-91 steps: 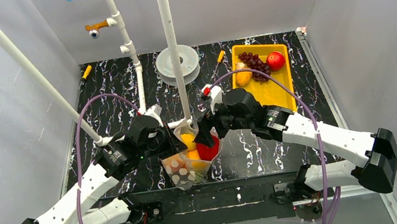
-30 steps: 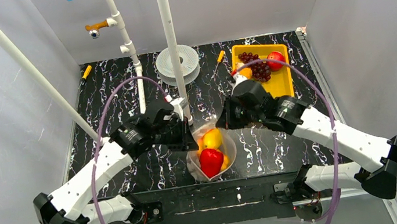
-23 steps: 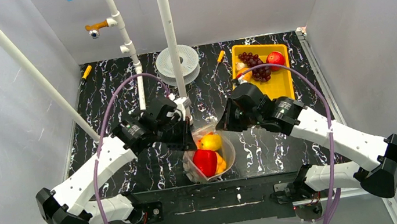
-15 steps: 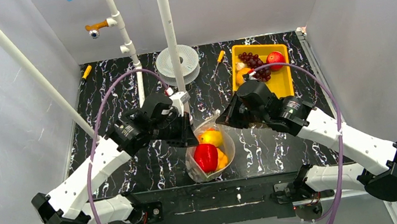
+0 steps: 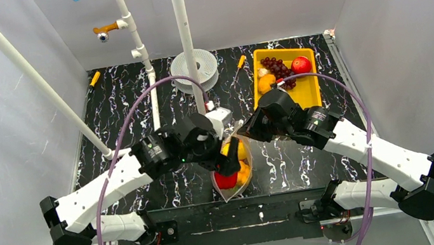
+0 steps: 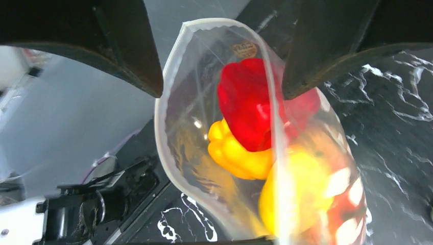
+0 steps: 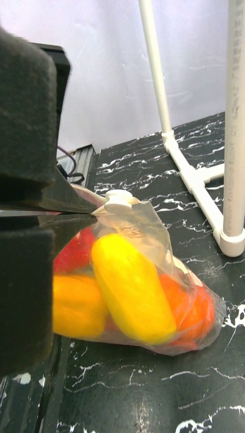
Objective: Place the food in the zip-top bag and seal the zipper
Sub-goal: Adjust the zipper food storage bag at the center of the board, then zip the zipper food storage bag at the center of the board.
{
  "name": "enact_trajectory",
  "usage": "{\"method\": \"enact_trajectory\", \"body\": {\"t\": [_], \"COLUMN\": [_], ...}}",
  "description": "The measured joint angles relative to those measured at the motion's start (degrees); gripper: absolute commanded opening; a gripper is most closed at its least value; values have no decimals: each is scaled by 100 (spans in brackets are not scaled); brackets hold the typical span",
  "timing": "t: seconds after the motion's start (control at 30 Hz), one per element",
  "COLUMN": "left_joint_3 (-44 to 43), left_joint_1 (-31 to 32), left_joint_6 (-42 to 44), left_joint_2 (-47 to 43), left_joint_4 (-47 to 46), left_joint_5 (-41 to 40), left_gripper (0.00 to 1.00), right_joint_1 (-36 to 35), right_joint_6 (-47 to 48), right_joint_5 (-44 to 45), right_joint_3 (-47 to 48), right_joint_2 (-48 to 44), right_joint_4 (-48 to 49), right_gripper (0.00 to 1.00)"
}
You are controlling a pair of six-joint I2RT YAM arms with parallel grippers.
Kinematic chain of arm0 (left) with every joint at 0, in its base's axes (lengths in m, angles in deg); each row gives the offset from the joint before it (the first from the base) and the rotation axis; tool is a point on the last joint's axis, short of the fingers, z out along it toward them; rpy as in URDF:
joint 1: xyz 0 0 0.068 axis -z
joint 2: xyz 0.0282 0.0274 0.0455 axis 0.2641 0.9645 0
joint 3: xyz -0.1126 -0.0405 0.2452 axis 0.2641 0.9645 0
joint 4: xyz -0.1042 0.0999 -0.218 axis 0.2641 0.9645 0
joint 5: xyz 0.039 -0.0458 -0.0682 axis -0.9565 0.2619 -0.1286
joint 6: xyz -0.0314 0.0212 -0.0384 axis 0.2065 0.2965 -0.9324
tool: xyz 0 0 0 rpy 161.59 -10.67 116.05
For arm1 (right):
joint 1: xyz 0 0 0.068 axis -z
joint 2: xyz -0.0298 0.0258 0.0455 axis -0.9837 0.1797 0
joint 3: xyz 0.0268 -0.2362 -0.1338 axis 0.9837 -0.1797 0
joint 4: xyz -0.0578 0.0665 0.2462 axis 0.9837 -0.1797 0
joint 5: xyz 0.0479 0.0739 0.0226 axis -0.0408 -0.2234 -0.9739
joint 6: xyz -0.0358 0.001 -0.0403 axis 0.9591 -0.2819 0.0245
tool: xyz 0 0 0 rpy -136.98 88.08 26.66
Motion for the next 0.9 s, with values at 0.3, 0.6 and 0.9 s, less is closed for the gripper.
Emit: {"method": "enact_trajectory", "body": {"t": [0.3, 0.6, 0.9], "left_joint_3": [-20, 601, 1025], "left_joint_1": [1705, 1952, 1729], "left_joint_6": [474, 555, 503], "left_joint_2": [295, 382, 2], "left_joint_4": [-437, -1440, -1786], "left_joint_5": [-2852, -4221, -4332], "left_gripper": [98, 86, 3], "right_joint_1": [0, 0, 0], "right_joint_6": [-422, -575, -96], "right_joint_5": [13, 35, -127], "right_joint_3": [153, 155, 68], "right_joint_2": [44, 44, -181], "right_joint_4": [24, 28, 234], "right_gripper": [1, 1, 45]}}
